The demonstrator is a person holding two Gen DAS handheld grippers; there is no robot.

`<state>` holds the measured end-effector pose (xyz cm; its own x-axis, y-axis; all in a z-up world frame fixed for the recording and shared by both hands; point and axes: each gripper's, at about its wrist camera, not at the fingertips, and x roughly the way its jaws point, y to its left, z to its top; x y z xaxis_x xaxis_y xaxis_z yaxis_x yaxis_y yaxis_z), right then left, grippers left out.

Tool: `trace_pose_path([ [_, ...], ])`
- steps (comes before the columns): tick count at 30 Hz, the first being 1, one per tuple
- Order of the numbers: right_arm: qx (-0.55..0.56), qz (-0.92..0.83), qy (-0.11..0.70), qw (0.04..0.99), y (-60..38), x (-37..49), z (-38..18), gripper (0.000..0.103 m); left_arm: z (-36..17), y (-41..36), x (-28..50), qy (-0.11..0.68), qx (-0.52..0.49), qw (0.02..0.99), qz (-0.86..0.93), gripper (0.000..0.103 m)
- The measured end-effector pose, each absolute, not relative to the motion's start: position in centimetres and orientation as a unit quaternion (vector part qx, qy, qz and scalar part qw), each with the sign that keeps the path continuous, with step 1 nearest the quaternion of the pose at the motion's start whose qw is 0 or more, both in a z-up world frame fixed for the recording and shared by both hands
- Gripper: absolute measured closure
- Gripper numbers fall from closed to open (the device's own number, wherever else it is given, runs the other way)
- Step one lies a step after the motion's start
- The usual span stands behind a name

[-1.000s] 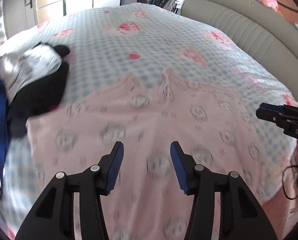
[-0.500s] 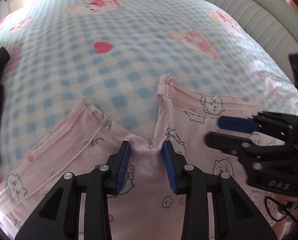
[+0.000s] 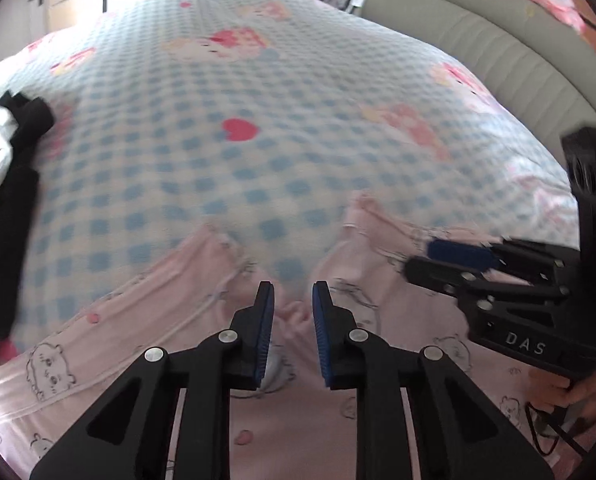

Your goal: Fold clothes

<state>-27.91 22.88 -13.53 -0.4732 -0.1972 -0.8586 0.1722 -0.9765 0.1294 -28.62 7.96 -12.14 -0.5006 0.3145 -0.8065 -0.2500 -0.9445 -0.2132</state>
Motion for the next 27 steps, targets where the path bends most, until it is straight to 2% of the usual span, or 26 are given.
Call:
trace_pose_path([
  [4, 0.507, -0.852, -0.011, 0.130, 21.8, -29.2, -13.7, 0.067, -13.4, 9.8, -29.7, 0.009, -0.491, 0.153, 0.858, 0.079],
  [8, 0.529, -0.843, -0.034, 0.095, 22.8, -30.5, -15.0, 0.069, -13.2, 7.9, -30.2, -0.056, -0.492, 0.132, 0.859, 0.078],
  [11, 0.500, -0.858, -0.062, 0.096, 24.2, -29.8, -13.5, 0.066, -12.3, 9.1, -29.3, -0.045, -0.482, 0.176, 0.857, 0.077],
  [15, 0.518, -0.850, -0.049, 0.085, 24.6, -30.8, -14.2, 0.065, -13.1, 11.7, -30.5, 0.036, -0.497, 0.133, 0.857, 0.076],
  [17, 0.523, -0.846, -0.061, 0.082, 25.0, -30.7, -14.0, 0.065, -12.8, 10.9, -31.2, 0.005, -0.509, 0.117, 0.853, 0.075],
  [19, 0.513, -0.852, -0.061, 0.089, 25.0, -29.5, -12.9, 0.065, -11.1, 10.0, -30.2, -0.038, -0.497, 0.138, 0.856, 0.075],
  [21, 0.503, -0.857, -0.046, 0.097, 25.0, -27.2, -11.4, 0.065, -9.2, 10.0, -28.1, -0.030, -0.479, 0.156, 0.863, 0.074],
  [24, 0.500, -0.858, -0.045, 0.110, 24.8, -23.0, -10.0, 0.065, -7.2, 9.9, -24.2, -0.026, -0.475, 0.170, 0.863, 0.064],
  [27, 0.501, -0.855, -0.053, 0.123, 24.5, -18.5, -8.7, 0.065, -7.1, 9.5, -19.8, -0.022, -0.488, 0.158, 0.858, 0.063],
])
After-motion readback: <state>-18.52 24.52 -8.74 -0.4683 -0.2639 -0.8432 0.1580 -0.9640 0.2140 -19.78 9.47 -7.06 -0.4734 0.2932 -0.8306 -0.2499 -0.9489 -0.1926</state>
